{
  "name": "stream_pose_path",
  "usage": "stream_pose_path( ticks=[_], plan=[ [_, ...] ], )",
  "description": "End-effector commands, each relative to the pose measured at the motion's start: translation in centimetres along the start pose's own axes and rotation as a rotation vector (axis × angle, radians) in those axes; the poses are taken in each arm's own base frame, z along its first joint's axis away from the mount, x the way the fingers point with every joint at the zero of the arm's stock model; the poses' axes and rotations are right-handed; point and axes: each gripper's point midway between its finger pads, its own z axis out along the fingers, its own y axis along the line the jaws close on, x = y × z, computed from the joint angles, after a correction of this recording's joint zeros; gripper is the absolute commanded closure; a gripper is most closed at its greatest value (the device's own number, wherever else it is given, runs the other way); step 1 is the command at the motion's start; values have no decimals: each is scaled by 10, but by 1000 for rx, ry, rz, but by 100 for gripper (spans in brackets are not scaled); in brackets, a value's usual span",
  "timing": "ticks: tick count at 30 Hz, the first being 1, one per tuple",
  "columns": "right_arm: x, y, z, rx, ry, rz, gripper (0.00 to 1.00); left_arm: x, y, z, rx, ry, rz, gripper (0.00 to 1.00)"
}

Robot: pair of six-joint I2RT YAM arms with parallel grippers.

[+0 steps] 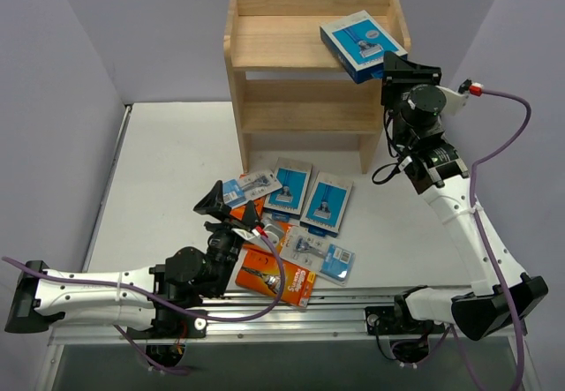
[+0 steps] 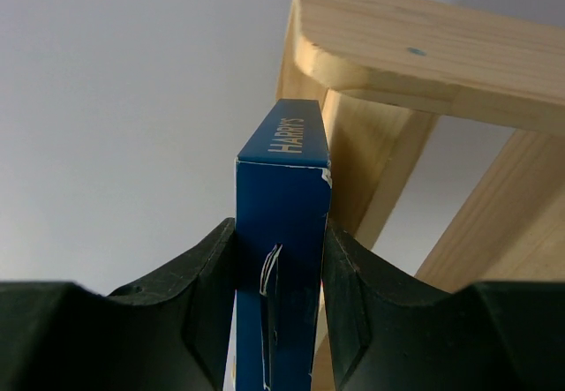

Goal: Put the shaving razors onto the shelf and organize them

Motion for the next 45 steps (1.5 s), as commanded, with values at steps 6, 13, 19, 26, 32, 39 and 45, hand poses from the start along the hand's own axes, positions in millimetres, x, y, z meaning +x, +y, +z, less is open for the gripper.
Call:
stream_pose_path(
  ticks=[6, 13, 19, 26, 32, 39, 45],
  plan=[
    [-32, 4, 6, -28, -191, 148, 100, -5, 6, 0, -3, -25, -76, 6],
    [-33, -6, 6, 9, -261, 166, 100, -5, 1, 1, 9, -23, -75, 6],
    [-27, -20, 7, 48, -307, 162, 100, -5, -1, 1, 15, -23, -76, 6],
    [-5, -15, 23, 38, -257, 99, 62, -5, -6, 2, 23, -17, -60, 6],
    [-2, -11, 20, 27, -220, 53, 39, -5, -7, 2, 27, -15, -56, 6],
    [-10, -14, 4, 47, -189, -21, 23, -6, -7, 3, 29, -12, -54, 6],
    [-16, -8, -4, 36, -138, -93, 21, -3, -10, 5, 26, 15, -36, 6]
  ],
)
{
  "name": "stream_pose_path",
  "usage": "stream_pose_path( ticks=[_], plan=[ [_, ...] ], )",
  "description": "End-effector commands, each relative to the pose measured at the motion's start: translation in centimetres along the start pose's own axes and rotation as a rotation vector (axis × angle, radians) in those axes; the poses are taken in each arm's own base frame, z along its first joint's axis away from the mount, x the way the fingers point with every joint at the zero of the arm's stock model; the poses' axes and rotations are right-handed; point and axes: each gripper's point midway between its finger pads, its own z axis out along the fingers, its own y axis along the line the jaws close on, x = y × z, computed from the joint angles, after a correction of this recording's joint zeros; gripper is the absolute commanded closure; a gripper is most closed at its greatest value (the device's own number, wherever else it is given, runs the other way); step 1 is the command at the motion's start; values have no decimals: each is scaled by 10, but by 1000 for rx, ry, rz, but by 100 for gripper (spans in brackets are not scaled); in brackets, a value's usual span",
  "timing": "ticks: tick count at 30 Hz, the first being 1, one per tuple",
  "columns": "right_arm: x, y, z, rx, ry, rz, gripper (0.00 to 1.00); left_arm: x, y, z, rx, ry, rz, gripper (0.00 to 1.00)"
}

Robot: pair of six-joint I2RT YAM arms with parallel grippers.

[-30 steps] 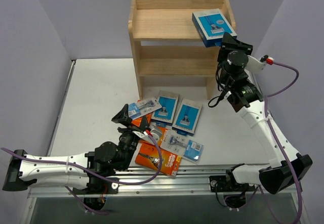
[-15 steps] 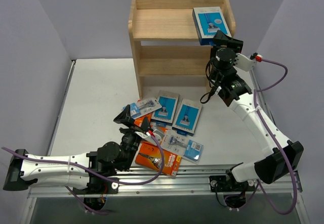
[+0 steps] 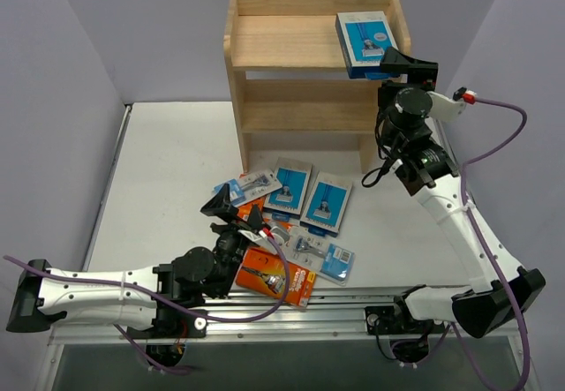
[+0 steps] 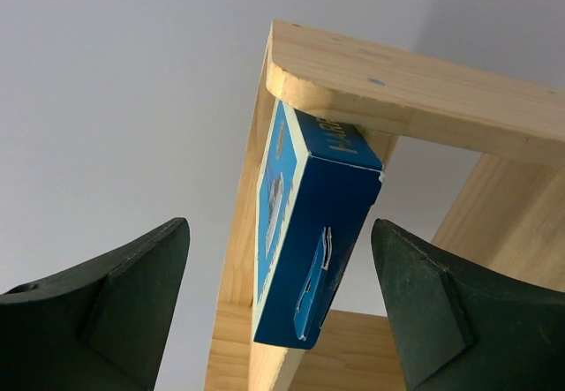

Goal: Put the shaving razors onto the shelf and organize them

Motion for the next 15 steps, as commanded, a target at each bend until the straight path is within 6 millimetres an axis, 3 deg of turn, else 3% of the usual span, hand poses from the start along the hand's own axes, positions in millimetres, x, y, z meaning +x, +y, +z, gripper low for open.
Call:
stream_pose_path(
  ticks=[1, 9, 15],
  plan=[
    [-17, 17, -10, -30, 8, -44, 20, -6, 8, 5, -23, 14, -36, 6],
    [-25, 13, -21, -25, 49, -71, 21, -3, 7, 8, -32, 36, -21, 6],
    [-20, 9, -18, -30, 99, -75, 29, -3, 6, 8, -28, 33, -18, 6]
  ],
)
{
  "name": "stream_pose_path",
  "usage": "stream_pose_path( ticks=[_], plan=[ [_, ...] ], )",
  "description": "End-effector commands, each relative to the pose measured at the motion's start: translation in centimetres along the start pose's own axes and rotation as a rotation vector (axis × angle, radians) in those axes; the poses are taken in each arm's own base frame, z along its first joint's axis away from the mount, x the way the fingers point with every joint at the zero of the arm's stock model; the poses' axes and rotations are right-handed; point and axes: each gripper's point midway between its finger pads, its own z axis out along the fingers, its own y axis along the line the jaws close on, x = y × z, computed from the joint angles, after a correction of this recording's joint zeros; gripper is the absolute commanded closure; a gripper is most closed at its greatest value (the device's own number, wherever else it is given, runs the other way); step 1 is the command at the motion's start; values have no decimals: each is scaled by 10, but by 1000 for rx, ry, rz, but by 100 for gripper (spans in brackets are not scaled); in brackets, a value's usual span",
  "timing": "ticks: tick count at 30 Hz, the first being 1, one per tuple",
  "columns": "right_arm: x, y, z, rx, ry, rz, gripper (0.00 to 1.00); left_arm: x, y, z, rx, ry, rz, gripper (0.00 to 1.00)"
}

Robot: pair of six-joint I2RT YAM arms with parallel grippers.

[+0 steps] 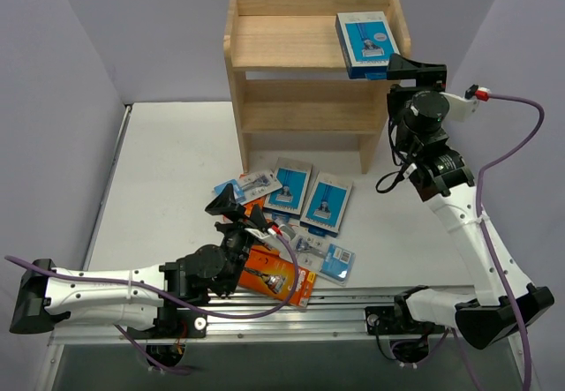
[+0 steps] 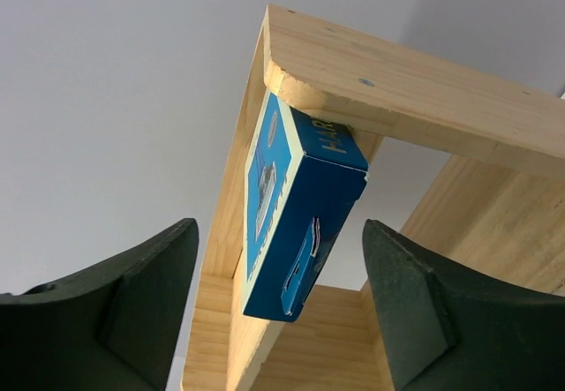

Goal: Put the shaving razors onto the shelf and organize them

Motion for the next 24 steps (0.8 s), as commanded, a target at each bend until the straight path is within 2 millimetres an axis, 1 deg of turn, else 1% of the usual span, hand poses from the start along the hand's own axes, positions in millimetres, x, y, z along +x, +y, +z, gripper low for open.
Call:
stream_pose_path(
  ticks=[1, 5, 9, 12, 16, 20, 23, 24],
  plan=[
    [-4, 8, -3, -37, 32, 6, 32, -10, 16, 1, -30, -7, -81, 6],
    [3, 9, 5, -61, 86, 33, 40, -10, 16, 1, -28, -8, -80, 6],
    [16, 6, 17, -72, 157, 53, 48, -10, 16, 1, -27, -7, -79, 6],
    [23, 6, 21, -85, 189, 60, 56, -10, 17, 1, -29, -6, -81, 6],
    [28, 9, 23, -97, 208, 65, 65, -11, 18, 0, -27, -12, -89, 6],
    [29, 8, 25, -97, 213, 66, 69, -11, 18, 0, -25, -11, -87, 6],
    [29, 8, 25, -98, 211, 71, 76, -11, 17, 0, -23, -12, -89, 6],
    [31, 6, 25, -94, 214, 72, 80, -11, 17, 0, -22, -13, -89, 6]
  ],
)
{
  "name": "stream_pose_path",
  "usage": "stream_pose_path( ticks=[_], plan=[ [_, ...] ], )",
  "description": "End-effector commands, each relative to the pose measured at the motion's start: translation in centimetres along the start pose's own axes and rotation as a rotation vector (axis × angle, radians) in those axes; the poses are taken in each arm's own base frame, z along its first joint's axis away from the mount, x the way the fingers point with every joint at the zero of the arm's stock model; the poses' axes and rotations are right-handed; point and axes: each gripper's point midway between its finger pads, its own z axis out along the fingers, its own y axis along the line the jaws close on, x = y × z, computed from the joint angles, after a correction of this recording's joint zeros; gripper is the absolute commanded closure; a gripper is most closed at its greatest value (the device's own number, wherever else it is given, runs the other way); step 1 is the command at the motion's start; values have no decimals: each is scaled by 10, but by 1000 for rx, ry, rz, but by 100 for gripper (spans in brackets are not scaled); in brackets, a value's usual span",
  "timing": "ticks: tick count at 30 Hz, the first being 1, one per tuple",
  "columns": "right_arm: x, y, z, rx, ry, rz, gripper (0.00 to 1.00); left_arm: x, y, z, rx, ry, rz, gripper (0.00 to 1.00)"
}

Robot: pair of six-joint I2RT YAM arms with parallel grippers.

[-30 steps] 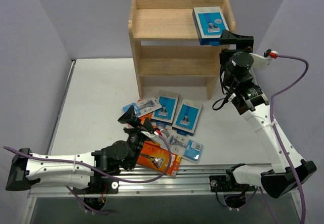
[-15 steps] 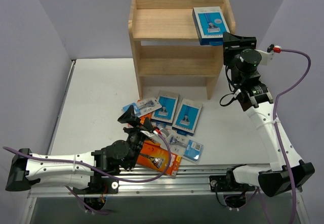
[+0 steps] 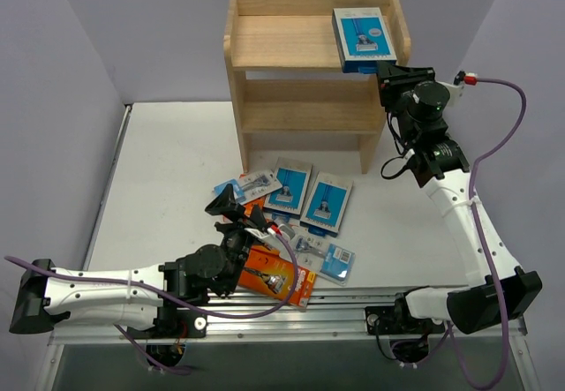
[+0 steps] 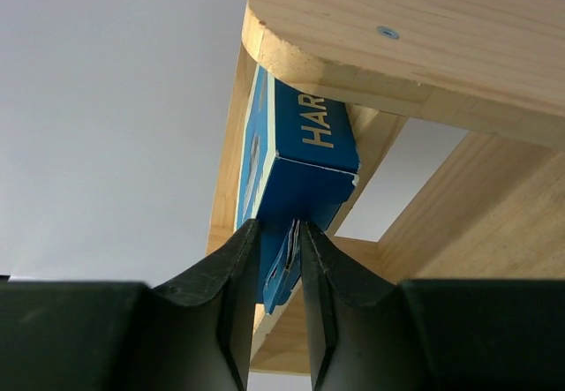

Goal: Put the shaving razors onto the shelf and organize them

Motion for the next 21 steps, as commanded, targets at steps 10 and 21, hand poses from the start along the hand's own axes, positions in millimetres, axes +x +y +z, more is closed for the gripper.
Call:
stream_pose_path(
  ticks=[10, 21],
  plan=[
    [-3, 7, 5, -66, 3, 70, 100, -12, 14, 1, -18, -13, -71, 6],
    [-11, 7, 3, -101, -81, 184, 100, -13, 13, 2, -15, -16, -75, 6]
  ],
)
